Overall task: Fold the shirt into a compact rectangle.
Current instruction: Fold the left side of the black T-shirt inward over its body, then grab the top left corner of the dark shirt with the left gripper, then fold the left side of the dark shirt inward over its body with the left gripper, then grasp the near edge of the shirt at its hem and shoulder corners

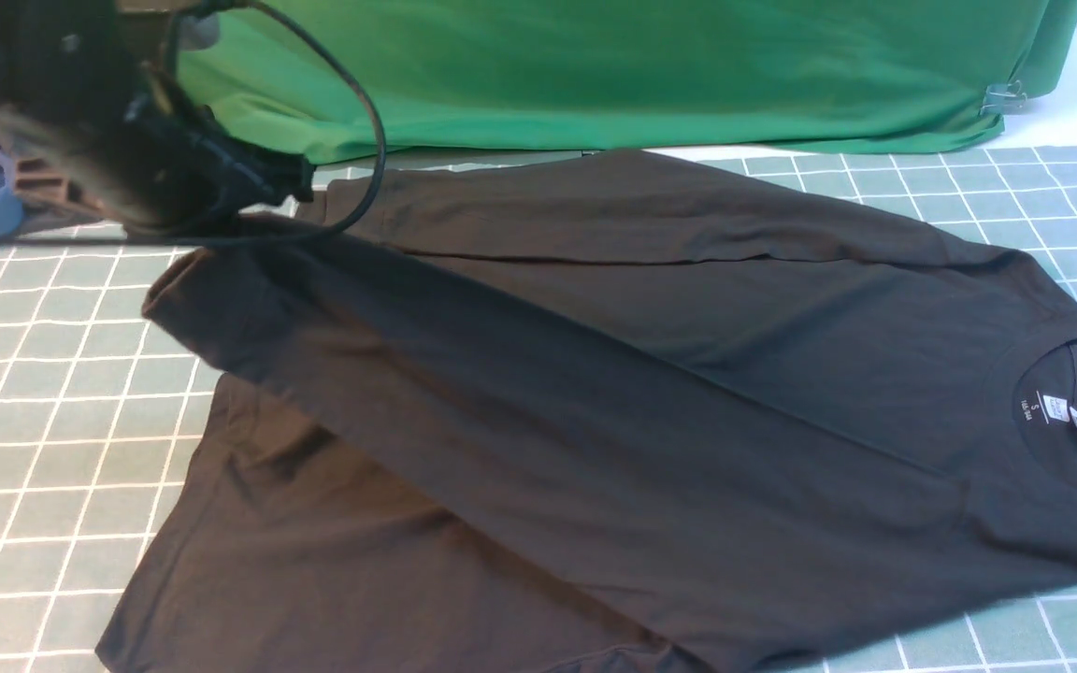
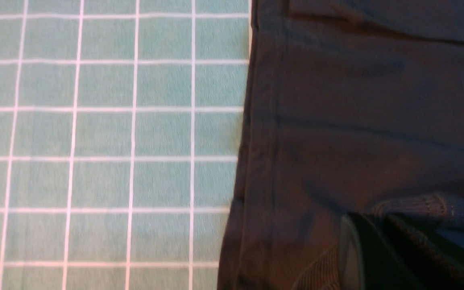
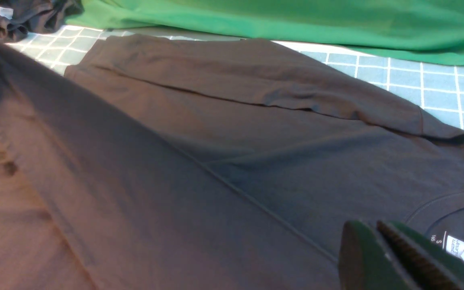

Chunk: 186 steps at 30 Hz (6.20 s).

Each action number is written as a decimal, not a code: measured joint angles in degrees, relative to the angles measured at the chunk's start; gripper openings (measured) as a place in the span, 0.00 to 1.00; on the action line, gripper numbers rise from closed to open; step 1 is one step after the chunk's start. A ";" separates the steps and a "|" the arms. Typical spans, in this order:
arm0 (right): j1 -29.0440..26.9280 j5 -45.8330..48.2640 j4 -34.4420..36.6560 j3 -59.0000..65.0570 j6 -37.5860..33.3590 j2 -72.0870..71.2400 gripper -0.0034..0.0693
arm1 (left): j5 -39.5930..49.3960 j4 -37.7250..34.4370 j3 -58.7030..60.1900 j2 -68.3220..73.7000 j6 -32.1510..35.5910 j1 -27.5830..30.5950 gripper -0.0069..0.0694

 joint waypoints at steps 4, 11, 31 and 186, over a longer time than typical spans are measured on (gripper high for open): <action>0.00 0.13 0.00 0.00 0.00 0.00 0.10 | 0.58 0.49 -3.61 5.42 0.00 0.66 0.10; 0.00 0.24 0.00 0.00 0.00 0.00 0.10 | 0.44 2.01 -6.41 10.92 0.00 0.79 0.10; 0.00 1.43 0.00 0.00 0.05 0.00 0.10 | -4.18 4.55 -9.92 13.69 -4.09 1.27 0.60; 0.00 27.33 -3.46 -13.95 -13.28 21.48 0.08 | -2.00 -10.22 41.21 -14.72 -3.89 3.70 0.11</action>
